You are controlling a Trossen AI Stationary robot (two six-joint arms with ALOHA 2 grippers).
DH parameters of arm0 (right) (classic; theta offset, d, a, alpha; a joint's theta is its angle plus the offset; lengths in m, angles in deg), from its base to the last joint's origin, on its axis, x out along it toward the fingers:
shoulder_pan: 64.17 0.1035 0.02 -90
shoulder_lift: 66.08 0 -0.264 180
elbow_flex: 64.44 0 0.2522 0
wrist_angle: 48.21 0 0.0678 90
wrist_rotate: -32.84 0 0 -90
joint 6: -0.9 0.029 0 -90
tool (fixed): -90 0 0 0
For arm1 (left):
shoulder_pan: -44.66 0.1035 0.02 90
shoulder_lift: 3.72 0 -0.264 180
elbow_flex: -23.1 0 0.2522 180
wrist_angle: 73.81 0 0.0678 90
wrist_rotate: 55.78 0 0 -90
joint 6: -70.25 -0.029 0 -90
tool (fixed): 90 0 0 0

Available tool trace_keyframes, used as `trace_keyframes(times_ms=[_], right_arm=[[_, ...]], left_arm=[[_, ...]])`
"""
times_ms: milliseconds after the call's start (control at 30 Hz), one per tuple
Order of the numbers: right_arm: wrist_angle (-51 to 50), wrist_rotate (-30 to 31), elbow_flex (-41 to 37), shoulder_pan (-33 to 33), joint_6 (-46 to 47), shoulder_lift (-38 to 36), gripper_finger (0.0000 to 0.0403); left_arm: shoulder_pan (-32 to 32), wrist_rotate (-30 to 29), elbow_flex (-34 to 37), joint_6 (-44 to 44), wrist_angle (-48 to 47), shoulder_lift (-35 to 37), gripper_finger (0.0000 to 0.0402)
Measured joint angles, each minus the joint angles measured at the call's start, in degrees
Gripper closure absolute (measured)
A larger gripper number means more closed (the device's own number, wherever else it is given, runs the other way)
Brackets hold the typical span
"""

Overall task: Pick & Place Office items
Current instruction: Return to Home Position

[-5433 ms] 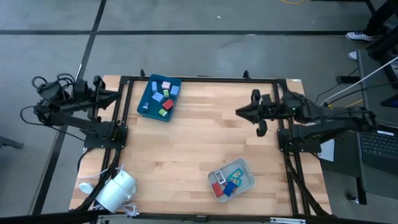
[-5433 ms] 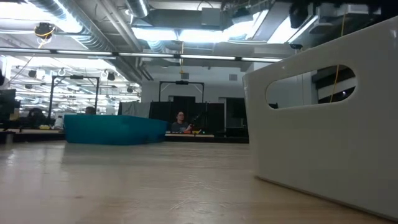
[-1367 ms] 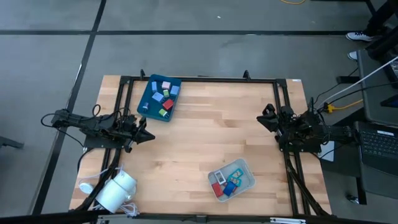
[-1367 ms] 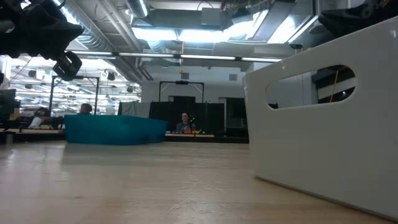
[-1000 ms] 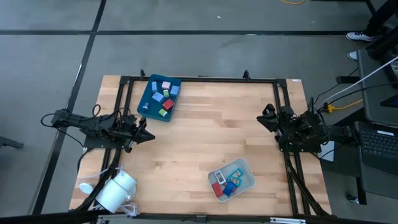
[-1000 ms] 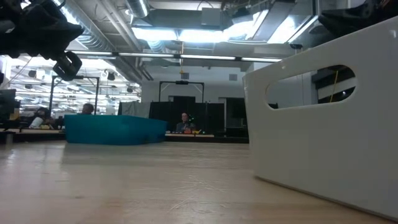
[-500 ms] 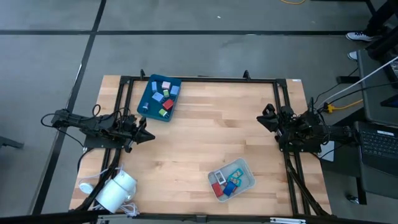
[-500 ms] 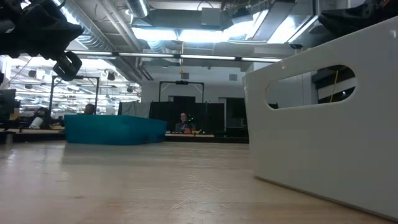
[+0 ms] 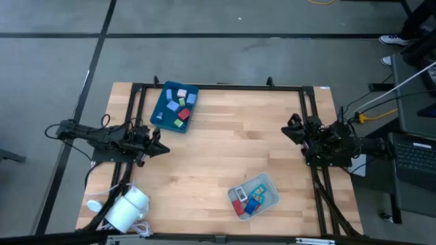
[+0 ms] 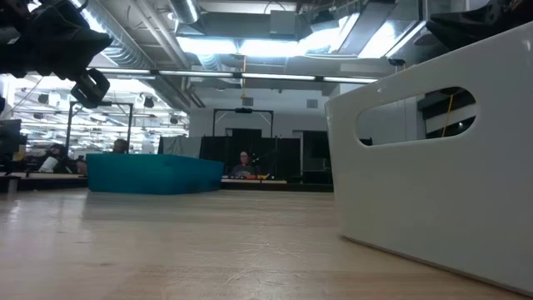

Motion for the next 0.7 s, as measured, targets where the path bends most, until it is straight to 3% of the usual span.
trace_keyframes(times_ms=[700], right_arm=[[0.0,0.0,0.0,0.0,0.0,0.0,0.0351]], left_arm=[[0.0,0.0,0.0,0.0,0.0,0.0,0.0389]])
